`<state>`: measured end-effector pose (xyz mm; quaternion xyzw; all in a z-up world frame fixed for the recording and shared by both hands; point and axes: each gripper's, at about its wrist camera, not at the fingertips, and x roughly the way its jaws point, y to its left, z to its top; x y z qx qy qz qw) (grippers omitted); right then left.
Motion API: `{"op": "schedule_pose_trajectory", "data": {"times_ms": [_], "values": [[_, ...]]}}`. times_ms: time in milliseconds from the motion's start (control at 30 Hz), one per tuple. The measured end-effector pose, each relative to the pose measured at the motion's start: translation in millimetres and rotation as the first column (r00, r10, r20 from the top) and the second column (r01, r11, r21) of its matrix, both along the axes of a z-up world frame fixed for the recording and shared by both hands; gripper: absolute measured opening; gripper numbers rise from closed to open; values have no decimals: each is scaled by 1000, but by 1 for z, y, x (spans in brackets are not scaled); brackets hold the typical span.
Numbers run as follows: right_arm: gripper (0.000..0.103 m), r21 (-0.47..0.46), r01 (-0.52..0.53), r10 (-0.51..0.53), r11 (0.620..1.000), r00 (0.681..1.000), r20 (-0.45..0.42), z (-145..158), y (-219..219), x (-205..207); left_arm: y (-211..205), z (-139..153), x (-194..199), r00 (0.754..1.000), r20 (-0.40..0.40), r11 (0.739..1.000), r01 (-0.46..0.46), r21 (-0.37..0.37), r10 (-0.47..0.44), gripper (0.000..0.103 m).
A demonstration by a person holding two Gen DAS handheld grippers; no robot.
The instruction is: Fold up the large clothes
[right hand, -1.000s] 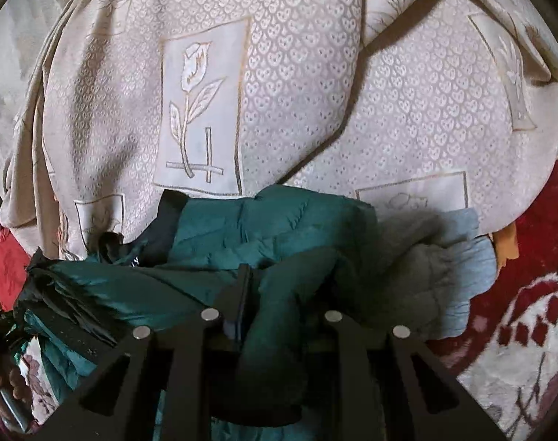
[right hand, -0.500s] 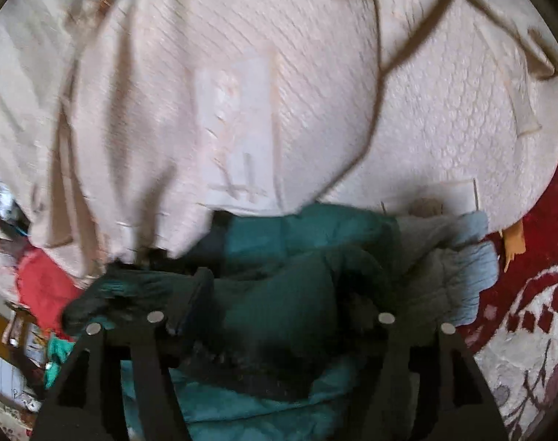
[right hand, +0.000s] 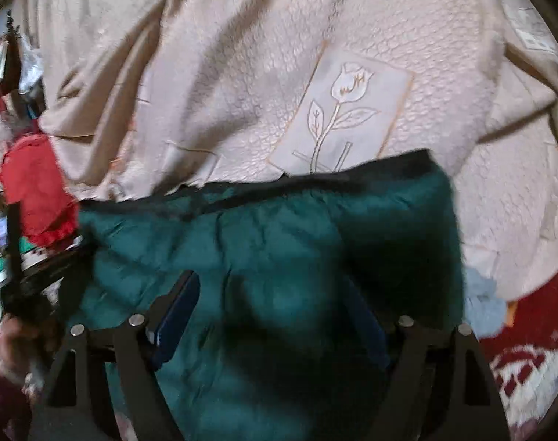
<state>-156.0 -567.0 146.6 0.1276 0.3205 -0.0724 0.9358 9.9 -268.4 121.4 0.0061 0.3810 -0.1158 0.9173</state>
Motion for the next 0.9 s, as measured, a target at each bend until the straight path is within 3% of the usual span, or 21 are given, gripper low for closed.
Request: {"op": "schedule_pose_trajectory", "data": {"times_ms": [67,167,333,467,700,800,900], "values": [[83,-34,42,-43,999,999,-33,-10,-8,26,-2,-3,4,1000,-7,1000,1,11,-1,44],[83,0,92,-91,996,992,-84,-32,-23,58,-4,-6,10,1000,-5,1000,1,12,0,46],[86,-98,110,-121,989,986,-119,-48,-16,84,-9,-12,22,1000,-16,1000,-3,27,3,50],[85,-73,108,-116,991,986,-123,-37,-15,76,-11,-14,21,1000,-8,999,-4,39,4,51],[86,18,83,-83,996,996,30,-3,-6,22,-13,-16,22,1000,4,999,-11,44,11,52],[86,5,53,-53,999,998,-15,-11,-4,24,-15,-18,23,1000,5,998,-12,57,11,53],[85,-77,70,-77,995,992,-100,-30,-5,38,-16,-19,25,1000,1,998,-7,68,7,53]]}}
